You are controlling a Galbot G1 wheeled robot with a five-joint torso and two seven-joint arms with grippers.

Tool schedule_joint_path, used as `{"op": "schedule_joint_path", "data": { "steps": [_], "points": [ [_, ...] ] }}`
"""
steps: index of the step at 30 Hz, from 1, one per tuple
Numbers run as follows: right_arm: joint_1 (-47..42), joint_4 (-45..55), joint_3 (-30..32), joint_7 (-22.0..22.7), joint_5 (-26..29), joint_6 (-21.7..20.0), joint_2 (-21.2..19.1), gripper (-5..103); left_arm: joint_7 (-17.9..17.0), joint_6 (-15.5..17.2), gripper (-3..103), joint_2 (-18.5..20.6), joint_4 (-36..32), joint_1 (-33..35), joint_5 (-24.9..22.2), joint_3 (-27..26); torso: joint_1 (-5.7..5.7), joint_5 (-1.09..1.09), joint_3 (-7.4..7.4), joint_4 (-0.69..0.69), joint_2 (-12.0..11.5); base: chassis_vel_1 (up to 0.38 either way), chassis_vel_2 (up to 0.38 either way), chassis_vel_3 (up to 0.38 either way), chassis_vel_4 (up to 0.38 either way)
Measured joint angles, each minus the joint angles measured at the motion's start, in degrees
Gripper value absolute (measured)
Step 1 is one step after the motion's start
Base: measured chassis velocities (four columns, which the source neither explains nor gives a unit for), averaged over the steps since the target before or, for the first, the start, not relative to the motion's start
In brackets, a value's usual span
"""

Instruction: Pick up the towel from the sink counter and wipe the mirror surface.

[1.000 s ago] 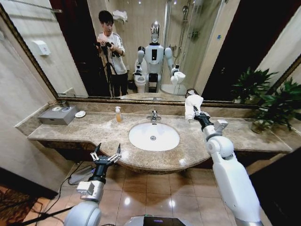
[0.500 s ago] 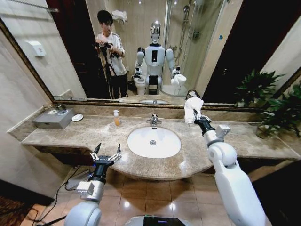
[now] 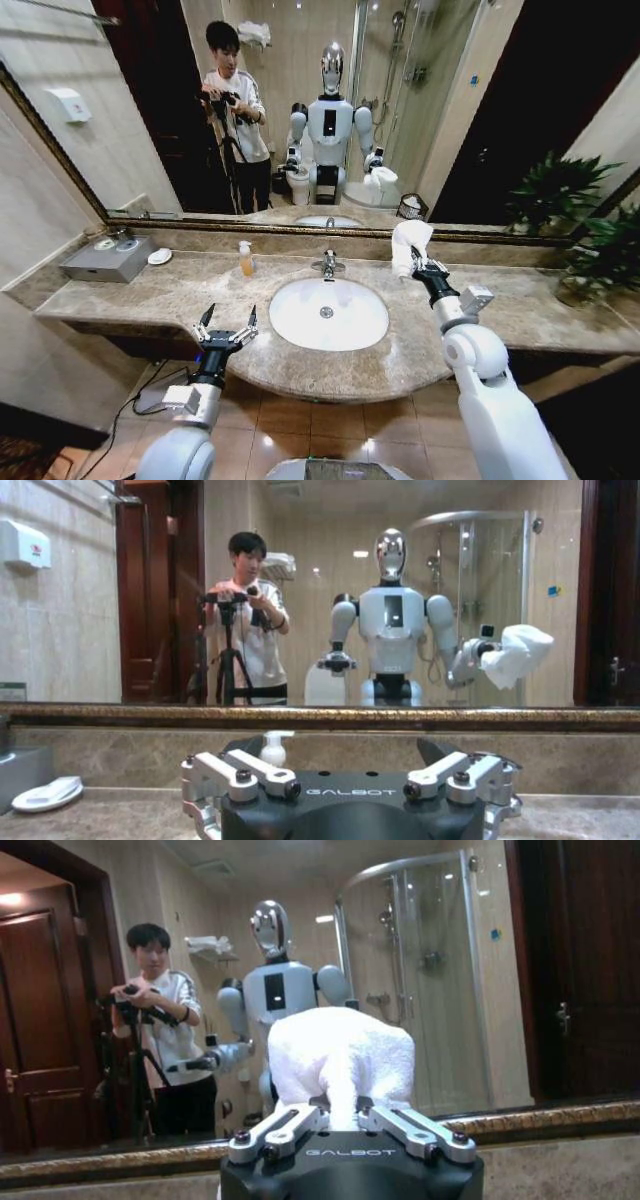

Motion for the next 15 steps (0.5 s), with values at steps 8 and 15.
{"op": "schedule_joint_path", "data": {
  "steps": [8,15],
  "points": [
    [-3.5,0.7,1.4,-1.0,-1.2,1.9,0.0,9,0.0,0.0,100,0.0,0.0,0.0,0.0,0.0,0.00,0.00,0.00,-0.01,0.0,-0.091,0.072,0.083,-0.079],
    [-2.8,1.0,0.3,-0.9,-3.2,2.7,0.5,9,0.0,0.0,100,0.0,0.0,0.0,0.0,0.0,0.03,-0.01,0.01,0.02,0.0,-0.043,0.028,0.033,-0.035]
  ]
}}
